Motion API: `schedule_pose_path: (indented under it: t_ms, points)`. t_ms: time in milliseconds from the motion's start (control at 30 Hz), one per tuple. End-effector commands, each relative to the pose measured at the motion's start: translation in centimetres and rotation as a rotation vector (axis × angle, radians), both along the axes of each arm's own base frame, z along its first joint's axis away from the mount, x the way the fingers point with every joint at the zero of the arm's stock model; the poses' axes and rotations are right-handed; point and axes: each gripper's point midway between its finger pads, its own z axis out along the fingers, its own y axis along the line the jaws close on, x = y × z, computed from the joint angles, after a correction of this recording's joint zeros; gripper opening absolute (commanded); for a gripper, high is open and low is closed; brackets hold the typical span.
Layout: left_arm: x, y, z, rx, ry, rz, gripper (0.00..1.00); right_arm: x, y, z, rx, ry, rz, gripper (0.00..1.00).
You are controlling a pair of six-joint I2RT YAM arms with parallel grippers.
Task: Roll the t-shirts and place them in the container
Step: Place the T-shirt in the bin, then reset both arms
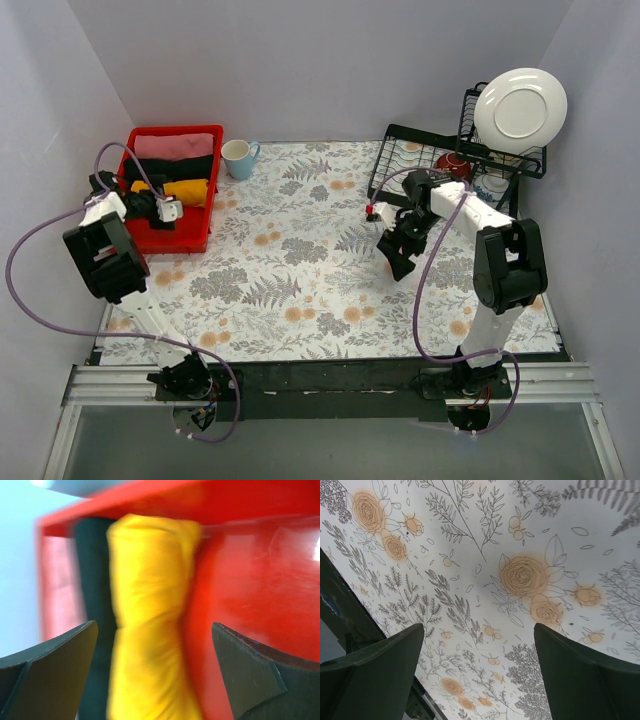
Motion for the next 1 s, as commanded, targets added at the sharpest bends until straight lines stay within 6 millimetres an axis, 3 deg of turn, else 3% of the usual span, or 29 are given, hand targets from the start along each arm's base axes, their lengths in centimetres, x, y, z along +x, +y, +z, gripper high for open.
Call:
schedule_pose_path:
  t_ms: [0, 33, 67, 100, 133, 200, 233, 267, 300, 367, 400, 433, 500, 567, 600, 633, 700, 733, 767, 800, 833, 867, 900, 967]
  points:
    - [-0.3, -1.6, 12.5, 0.054, -0.296, 0.007, 0.98, 3.5, 1.8, 6.6, 0.115, -0.211, -0.035, 0.99]
    - [-1.0, -2.3, 16.2, 0.073, -0.355, 0.033, 0.98, 4.2, 2.1, 7.8, 0.128, -0.247, -0.043, 0.99]
    - [-1.8, -3.2, 16.2, -0.045, -0.281, 0.103, 0.98, 5.0, 2.1, 8.8, 0.13, -0.282, -0.055, 0.99]
    - [-1.6, -4.5, 19.2, -0.076, -0.343, 0.11, 0.98, 5.6, 2.3, 9.7, 0.137, -0.302, -0.076, 0.99]
    - [-1.9, -5.4, 20.7, -0.126, -0.341, 0.137, 0.98, 7.0, 2.8, 11.8, 0.156, -0.366, -0.085, 0.99]
    - [-2.6, -8.1, 24.6, -0.276, -0.305, 0.218, 0.98, 8.7, 2.9, 13.6, 0.158, -0.442, -0.126, 0.98]
    - [-2.8, -9.1, 25.5, -0.337, -0.277, 0.247, 0.98, 10.4, 3.3, 15.7, 0.185, -0.509, -0.195, 0.99]
    - [-3.2, -9.8, 26.8, -0.439, -0.225, 0.321, 0.98, 11.4, 3.1, 16.6, 0.175, -0.553, -0.235, 0.99]
    - [-3.3, -12.0, 28.3, -0.511, -0.199, 0.319, 0.98, 12.1, 3.2, 17.6, 0.184, -0.582, -0.269, 0.99]
    - [-3.6, -13.7, 30.2, -0.646, -0.133, 0.377, 0.98, 13.4, 3.4, 19.7, 0.199, -0.637, -0.37, 0.99]
    - [-4.1, -15.6, 30.8, -0.813, -0.001, 0.41, 0.98, 13.6, 3.5, 20.2, 0.2, -0.645, -0.401, 0.99]
    - [-4.4, -16.3, 32.4, -0.894, 0.036, 0.417, 0.98, 13.6, 3.5, 20.8, 0.205, -0.657, -0.42, 0.99]
    - [-5.4, -18.3, 33.4, -1.129, 0.258, 0.437, 0.98, 12.6, 4.2, 20.9, 0.228, -0.639, -0.401, 0.99]
    - [-6.0, -19.4, 33.3, -1.244, 0.407, 0.444, 0.98, 11.3, 4.7, 21.6, 0.251, -0.649, -0.383, 0.99]
    - [-6.7, -20.9, 33.0, -1.26, 0.484, 0.407, 0.98, 10.7, 4.6, 20.8, 0.243, -0.631, -0.382, 0.99]
    - [-7.4, -21.9, 32.9, -1.294, 0.555, 0.402, 0.98, 10.0, 4.7, 21.4, 0.255, -0.641, -0.376, 0.99]
    - [-8.6, -24.2, 30.7, -1.297, 0.671, 0.398, 0.98, 8.9, 5.0, 20.5, 0.254, -0.622, -0.362, 0.98]
    - [-10.0, -25.0, 30.9, -1.287, 0.674, 0.367, 0.98, 8.3, 5.0, 20.9, 0.266, -0.634, -0.359, 0.99]
    - [-10.8, -25.8, 28.1, -1.247, 0.707, 0.371, 0.98, 8.0, 5.0, 20.7, 0.267, -0.634, -0.359, 0.99]
    - [-12.3, -27.6, 27.3, -1.191, 0.709, 0.314, 0.98, 7.3, 4.9, 20.4, 0.27, -0.631, -0.359, 0.99]
    - [-13.9, -28.0, 27.2, -1.156, 0.66, 0.285, 0.98, 7.0, 4.8, 20.0, 0.268, -0.625, -0.358, 0.99]
    - [-14.7, -28.1, 24.4, -1.08, 0.617, 0.273, 0.98, 6.7, 4.8, 19.8, 0.266, -0.626, -0.356, 0.99]
    - [-15.9, -28.7, 23.4, -1.041, 0.603, 0.242, 0.98, 6.3, 4.6, 20.1, 0.271, -0.638, -0.356, 0.99]
    - [-18.0, -28.8, 22.9, -0.976, 0.53, 0.171, 0.98, 5.8, 4.3, 19.1, 0.257, -0.627, -0.359, 0.99]
